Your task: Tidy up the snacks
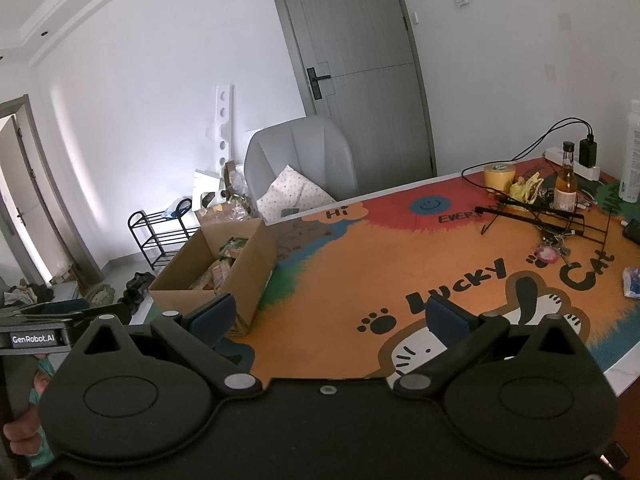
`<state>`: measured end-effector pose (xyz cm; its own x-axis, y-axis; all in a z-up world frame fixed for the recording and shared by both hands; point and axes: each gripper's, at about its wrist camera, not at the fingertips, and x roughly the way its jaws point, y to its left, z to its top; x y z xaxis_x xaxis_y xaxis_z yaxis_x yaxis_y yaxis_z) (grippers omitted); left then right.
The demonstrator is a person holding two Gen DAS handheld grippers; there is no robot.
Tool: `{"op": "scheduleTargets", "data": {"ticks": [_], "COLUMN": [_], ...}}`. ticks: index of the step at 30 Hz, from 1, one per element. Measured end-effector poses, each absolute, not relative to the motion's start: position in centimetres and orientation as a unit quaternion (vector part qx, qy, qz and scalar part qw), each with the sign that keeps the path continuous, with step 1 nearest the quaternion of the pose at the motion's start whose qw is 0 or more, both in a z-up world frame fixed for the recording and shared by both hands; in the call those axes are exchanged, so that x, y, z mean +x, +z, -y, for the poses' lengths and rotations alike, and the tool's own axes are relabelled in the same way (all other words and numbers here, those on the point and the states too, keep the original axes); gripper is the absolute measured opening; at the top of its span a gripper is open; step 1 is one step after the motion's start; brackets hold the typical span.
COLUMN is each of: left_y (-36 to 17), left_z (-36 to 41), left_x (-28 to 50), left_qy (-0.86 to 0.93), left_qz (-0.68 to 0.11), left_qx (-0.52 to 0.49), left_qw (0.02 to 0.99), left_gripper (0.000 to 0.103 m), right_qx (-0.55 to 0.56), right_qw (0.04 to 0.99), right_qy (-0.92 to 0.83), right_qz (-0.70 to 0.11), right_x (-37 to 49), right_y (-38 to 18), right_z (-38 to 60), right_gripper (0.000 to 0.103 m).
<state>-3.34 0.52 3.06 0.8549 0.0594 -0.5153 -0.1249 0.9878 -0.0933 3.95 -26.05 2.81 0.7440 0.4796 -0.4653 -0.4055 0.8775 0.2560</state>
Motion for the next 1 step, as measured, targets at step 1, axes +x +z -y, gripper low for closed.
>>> {"op": "scheduleTargets", "data": {"ticks": [1], "left_y": [3.06], "left_z": [-0.53], "left_x": [-3.32], "left_qy": [0.047], "left_qz": [-0.265], "left_qx": [-0.062], "left_qw": [0.961], "left_gripper": [0.103], "right_qx": [0.069], "right_qw": [0.931], "right_qy": [0.238], "right_qz": [-0.267], "right_x": [3.95], "right_y": [2.81], "right_z": [26.04], "right_gripper": [0.103]}}
